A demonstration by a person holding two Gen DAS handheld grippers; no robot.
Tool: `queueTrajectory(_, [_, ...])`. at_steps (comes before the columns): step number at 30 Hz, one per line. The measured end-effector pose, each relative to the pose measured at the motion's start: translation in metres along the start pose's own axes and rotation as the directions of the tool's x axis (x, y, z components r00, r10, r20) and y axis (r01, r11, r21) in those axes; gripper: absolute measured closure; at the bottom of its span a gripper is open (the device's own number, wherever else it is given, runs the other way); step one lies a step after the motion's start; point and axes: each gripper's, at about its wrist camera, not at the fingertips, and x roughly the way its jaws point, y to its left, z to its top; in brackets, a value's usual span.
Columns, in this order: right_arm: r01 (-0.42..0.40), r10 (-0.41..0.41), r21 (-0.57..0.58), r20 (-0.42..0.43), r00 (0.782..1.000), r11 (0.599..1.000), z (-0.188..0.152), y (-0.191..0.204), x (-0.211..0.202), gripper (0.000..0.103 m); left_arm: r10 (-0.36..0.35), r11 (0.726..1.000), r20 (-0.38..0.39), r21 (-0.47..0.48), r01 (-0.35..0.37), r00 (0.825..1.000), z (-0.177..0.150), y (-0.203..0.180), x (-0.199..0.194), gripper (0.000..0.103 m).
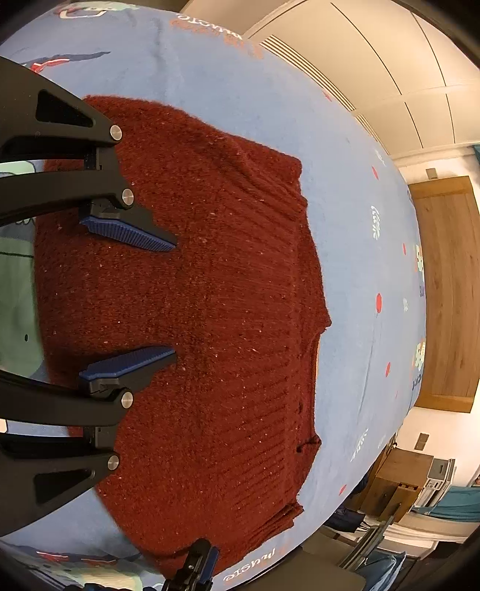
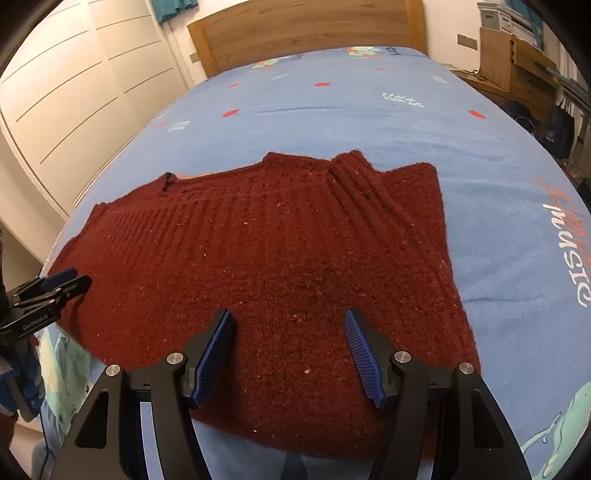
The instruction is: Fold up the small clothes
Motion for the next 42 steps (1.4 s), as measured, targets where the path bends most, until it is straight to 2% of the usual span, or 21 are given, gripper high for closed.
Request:
queueTrajectory(26, [0.008,-0.008,0.032,-0.014,1.0,0.999,-0.027,-0.007,-0.01,0.038,-0.008,1.0,-0.01,-0.026,0.008,1.0,-0.015,0.001,-0.009,0.054])
queueTrajectory(37, [0.018,-0.016,0.048,-0.045,0.999,0.999,-0.042,-0.007,-0.026,0.038,-0.073,0.989,-0.059,-0.136,0.064,0.996,-0.033,0.018,-0.034,0.049])
queueTrajectory(42, [0.018,-0.016,0.052,-0.046,0.999,0.998,-0.05,-0.006,-0.041,0.038,-0.107,0.973,-0.076,-0.215,0.088,0.991,-0.046,0.035,-0.052,0.048])
